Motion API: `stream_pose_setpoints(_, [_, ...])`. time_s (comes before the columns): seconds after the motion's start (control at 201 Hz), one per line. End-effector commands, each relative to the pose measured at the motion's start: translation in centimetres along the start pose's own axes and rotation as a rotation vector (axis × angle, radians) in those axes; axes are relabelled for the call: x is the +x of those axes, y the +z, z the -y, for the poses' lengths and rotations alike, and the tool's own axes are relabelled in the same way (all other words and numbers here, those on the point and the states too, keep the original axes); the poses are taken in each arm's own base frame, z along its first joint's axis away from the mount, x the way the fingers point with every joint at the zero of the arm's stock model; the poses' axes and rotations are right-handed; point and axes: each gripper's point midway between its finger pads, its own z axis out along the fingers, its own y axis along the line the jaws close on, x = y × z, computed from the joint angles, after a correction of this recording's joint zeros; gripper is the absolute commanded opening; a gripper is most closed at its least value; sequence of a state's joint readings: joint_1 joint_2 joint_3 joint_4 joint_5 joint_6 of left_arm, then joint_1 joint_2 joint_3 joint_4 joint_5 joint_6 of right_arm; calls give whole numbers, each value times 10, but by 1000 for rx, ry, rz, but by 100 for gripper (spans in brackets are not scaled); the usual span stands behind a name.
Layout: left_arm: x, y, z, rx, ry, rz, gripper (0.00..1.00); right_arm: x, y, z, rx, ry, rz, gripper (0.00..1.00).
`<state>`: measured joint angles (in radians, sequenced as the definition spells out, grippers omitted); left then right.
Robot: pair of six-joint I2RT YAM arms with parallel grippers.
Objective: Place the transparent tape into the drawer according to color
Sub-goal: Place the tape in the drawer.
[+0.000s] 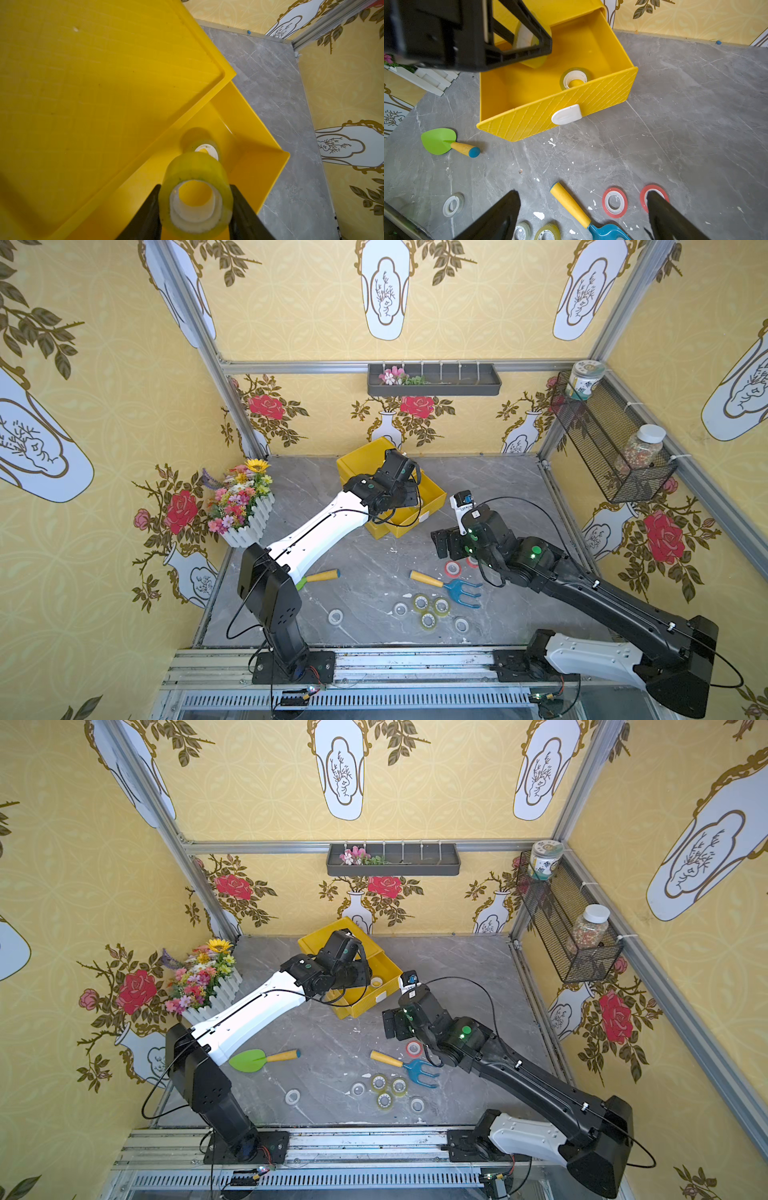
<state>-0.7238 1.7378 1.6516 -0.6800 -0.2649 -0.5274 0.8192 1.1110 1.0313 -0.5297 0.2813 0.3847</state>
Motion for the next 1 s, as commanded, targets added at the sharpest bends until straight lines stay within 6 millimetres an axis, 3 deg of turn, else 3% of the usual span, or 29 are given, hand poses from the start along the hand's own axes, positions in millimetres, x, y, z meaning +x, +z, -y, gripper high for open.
stream_pose_setpoints(0.0, [6, 11, 4, 28, 7, -25, 49, -2, -1, 3, 15, 7, 16, 97])
stream_pose_setpoints(0.373, [8, 27, -4, 19, -5, -53, 60, -10, -8, 8, 31, 52, 63, 97])
stream_pose_setpoints(0.543, [-2, 19, 1, 45, -17, -26, 69, -15, -15, 10, 35, 69, 76, 97])
stream_pose_setpoints(0.642, [-13, 2, 9, 80, -28, 4, 72, -16, -18, 12, 40, 80, 78, 97])
stream_pose_setpoints(0.772, [-29, -35, 17, 147, -42, 79, 74, -17, -22, 12, 35, 84, 74, 97])
stream_pose_setpoints(0.991, [-31, -96, 2, 192, -67, 184, 89, -6, -22, -3, -47, 40, 6, 98])
